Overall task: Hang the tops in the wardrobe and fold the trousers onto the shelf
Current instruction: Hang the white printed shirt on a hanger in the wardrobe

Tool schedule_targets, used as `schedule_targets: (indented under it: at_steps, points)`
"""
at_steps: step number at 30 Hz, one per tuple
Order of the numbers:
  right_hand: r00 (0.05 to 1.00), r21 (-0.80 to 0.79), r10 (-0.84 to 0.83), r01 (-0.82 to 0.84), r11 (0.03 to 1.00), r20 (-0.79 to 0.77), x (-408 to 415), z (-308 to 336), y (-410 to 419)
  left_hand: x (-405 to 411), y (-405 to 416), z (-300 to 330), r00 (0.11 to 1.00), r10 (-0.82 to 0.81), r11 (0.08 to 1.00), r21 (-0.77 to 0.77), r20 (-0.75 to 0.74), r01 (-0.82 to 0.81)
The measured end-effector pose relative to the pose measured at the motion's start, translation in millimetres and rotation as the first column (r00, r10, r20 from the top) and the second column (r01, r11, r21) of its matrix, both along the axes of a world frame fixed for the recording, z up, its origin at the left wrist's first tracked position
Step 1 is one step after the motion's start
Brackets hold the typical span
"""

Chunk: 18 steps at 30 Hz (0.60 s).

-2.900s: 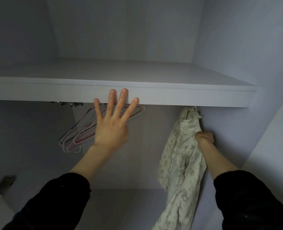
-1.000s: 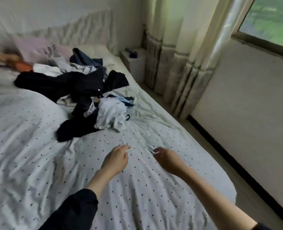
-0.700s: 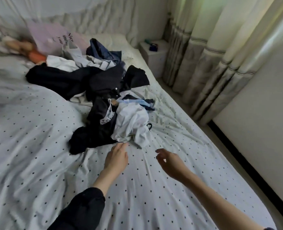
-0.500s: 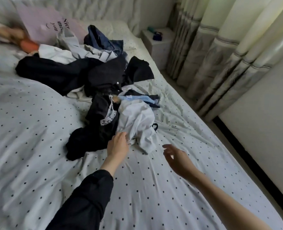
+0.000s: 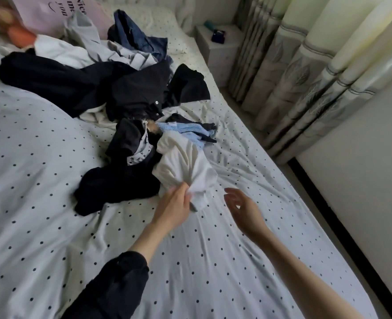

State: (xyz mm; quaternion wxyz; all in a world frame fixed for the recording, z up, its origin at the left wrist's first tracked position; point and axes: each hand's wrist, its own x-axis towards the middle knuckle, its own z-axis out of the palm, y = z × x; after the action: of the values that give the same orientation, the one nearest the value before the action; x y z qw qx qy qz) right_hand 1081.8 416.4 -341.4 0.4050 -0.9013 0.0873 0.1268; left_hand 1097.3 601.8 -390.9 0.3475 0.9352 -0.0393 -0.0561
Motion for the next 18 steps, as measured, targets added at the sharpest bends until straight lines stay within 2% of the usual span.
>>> schedule_targets:
  at_steps: [3, 6, 9, 12, 15, 18]
  points:
    - [0.996, 0.056, -0.08, 0.082, 0.995, -0.048, -7, 6, -10, -33, -22, 27, 0.982, -0.179, 0.981, 0.058, -0.063, 0.183]
    - [0.97, 0.115, -0.137, 0.162, 0.98, -0.2, -20, 14, -24, -51, -37, 50, 0.95, -0.305, 0.944, 0.109, -0.062, 0.31]
    - [0.887, 0.207, -0.19, 0.297, 0.932, -0.42, -35, 20, -37, -65, -45, 69, 0.909, -0.41, 0.892, 0.174, -0.072, 0.416]
    - [0.783, 0.311, -0.163, 0.416, 0.855, -0.6, -53, 23, -47, -82, -59, 84, 0.853, -0.521, 0.814, 0.285, -0.027, 0.507]
    - [0.738, 0.313, -0.252, 0.534, 0.786, -0.625, -74, 21, -59, -104, -80, 95, 0.787, -0.616, 0.742, 0.324, -0.014, 0.587]
    - [0.717, 0.271, -0.306, 0.568, 0.777, -0.627, -97, 25, -82, -128, -104, 105, 0.736, -0.676, 0.689, 0.322, -0.04, 0.65]
